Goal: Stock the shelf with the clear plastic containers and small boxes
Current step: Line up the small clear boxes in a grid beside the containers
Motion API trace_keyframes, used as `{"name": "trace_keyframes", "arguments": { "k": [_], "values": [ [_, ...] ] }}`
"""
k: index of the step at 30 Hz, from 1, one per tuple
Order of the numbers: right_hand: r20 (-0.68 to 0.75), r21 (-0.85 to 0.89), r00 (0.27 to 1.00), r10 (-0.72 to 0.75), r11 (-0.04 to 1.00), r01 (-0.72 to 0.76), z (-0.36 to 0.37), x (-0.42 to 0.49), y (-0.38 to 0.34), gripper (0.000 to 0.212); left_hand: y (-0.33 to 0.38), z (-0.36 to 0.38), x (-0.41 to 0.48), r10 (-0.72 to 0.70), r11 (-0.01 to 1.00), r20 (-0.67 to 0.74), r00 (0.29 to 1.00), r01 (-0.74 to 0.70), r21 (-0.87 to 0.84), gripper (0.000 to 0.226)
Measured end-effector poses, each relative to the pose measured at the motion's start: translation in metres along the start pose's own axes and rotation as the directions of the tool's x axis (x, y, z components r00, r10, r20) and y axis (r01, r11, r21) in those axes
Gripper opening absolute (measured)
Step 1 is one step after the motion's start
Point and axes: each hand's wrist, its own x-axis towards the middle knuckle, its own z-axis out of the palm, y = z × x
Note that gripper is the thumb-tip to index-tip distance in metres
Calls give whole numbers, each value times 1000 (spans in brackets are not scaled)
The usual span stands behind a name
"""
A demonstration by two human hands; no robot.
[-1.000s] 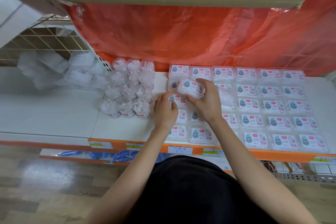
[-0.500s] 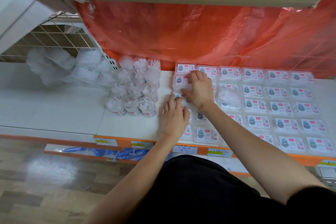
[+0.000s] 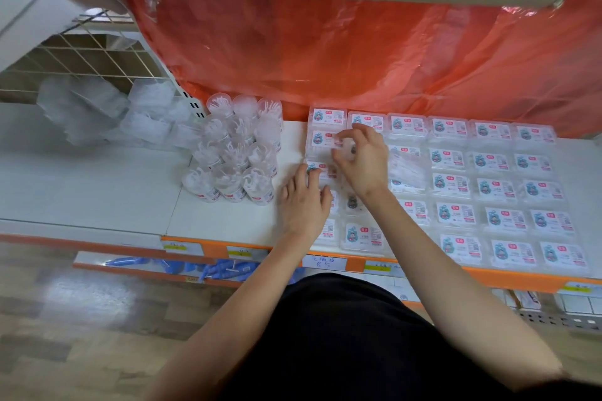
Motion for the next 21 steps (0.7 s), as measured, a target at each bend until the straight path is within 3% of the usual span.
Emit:
{"name": "trace_keyframes", "arguments": {
  "k": [3, 8, 11, 17, 21],
  "values": [
    [-139, 61, 989, 58, 997, -50, -30, -17, 14, 27, 0, -1, 4, 2, 1000, -13, 1000, -2, -12, 38],
    [6, -82, 980, 201, 976, -199, -73, -22, 65, 42, 12, -7, 10, -29, 997, 10, 1000, 29, -73, 39],
    [42, -122, 962, 270, 957, -264, -80, -31, 81, 48, 22, -7, 8, 12, 982, -54, 998, -22, -189, 30],
    [49, -29, 967, 248, 968, -247, -84, -40, 88, 44, 39, -13, 10, 25, 924, -15, 1000, -29, -382, 19],
    [91, 42, 982, 164, 985, -169, -86, -45, 82, 45, 47, -21, 11, -86, 800, 93, 992, 125, -587, 15]
  ]
}}
